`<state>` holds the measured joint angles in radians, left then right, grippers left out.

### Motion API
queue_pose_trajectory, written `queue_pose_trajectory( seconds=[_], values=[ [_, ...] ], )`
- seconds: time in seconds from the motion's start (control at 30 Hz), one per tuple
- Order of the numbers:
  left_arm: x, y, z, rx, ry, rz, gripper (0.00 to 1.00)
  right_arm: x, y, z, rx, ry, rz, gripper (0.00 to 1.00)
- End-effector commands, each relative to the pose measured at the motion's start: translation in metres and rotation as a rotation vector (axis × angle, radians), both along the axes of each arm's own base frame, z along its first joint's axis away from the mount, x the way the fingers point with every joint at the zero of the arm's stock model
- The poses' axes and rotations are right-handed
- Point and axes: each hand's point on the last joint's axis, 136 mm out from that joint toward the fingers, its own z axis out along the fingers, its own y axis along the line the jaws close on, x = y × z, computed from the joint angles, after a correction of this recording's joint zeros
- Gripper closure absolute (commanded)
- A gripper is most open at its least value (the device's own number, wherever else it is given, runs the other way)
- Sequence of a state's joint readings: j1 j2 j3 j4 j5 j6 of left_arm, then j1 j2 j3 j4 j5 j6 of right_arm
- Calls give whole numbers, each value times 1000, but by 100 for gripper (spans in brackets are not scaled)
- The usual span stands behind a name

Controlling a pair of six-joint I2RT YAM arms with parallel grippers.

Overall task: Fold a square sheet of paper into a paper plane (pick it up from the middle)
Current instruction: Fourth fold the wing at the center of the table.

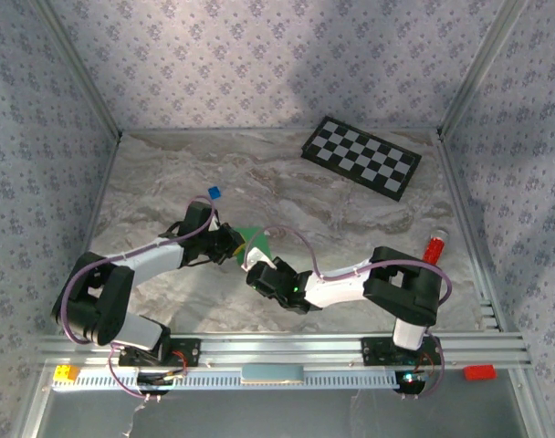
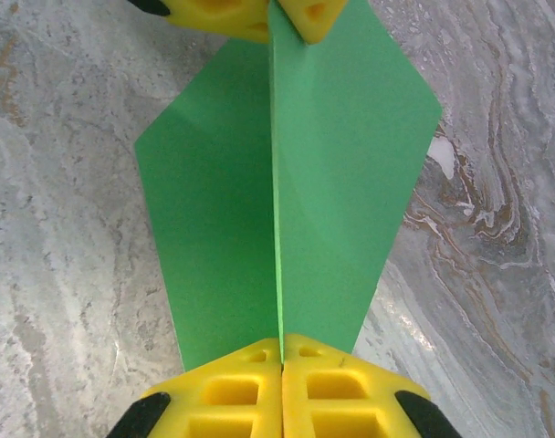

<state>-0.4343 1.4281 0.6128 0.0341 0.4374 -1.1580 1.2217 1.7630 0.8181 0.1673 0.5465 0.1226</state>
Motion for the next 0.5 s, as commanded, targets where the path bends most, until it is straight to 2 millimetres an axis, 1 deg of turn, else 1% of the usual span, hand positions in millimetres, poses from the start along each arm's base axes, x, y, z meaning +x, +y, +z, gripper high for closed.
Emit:
queue_pose_trajectory(
  seconds=[0.0,0.07,0.13,0.27,0.3,0.47],
  values=[
    [7,-9,13,-18,-36,-29,87,3,-1,1,18,9,-32,94],
    [7,-8,13,-9,-34,-32,85,3,1,1,25,16,-31,95],
    [7,-6,14,4,-36,-30,78,3,0,-1,32,22,-36,96],
    [7,0,17,36,-46,-20,59,2,-1,-6,62,54,-51,97],
    [7,2,18,43,-52,-16,55,2,0,-8,77,67,-53,97],
    [7,11,22,72,-62,3,52,3,0,-8,178,121,-85,98]
  ],
)
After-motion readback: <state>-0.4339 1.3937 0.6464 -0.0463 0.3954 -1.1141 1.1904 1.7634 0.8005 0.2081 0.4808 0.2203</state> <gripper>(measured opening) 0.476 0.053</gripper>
